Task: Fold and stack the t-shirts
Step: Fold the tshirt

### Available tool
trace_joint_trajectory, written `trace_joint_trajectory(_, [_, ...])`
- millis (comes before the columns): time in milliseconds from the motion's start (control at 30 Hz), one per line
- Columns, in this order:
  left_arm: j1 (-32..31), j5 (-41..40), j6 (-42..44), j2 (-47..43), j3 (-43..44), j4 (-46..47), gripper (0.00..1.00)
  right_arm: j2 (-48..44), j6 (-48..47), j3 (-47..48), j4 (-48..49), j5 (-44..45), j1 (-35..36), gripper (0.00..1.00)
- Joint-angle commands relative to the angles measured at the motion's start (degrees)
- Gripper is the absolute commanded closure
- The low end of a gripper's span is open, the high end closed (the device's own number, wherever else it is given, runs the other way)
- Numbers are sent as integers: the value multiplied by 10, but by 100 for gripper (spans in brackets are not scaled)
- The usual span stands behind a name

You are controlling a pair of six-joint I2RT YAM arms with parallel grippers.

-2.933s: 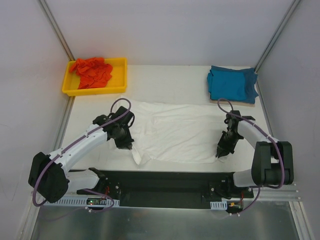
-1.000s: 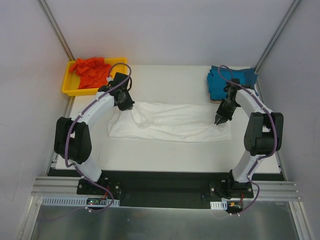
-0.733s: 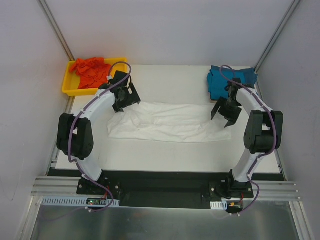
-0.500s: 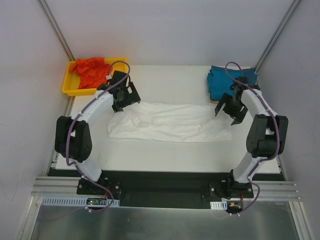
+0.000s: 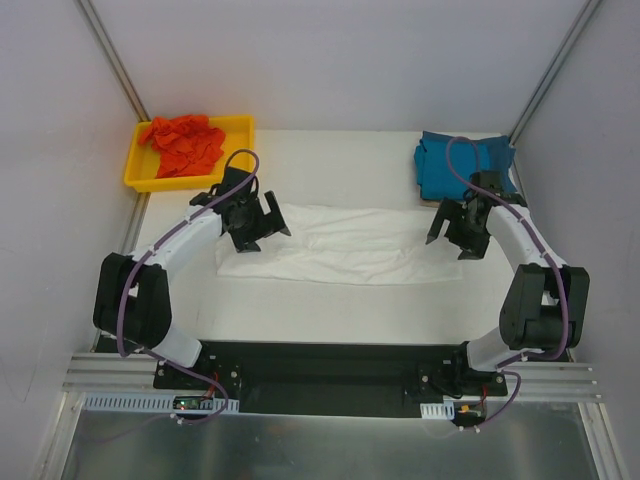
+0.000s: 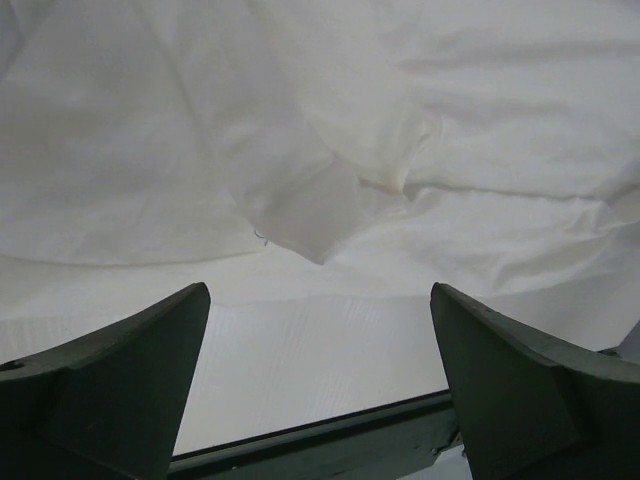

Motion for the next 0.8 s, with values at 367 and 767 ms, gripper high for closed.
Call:
trace_joint_trajectory(367, [-30, -9, -24, 121, 38, 23, 53, -41, -26, -12, 12, 16, 1, 3])
trace_joint_trajectory(767, [-53, -40, 8, 155, 103, 23, 100, -39, -25, -11, 6, 32, 0, 3])
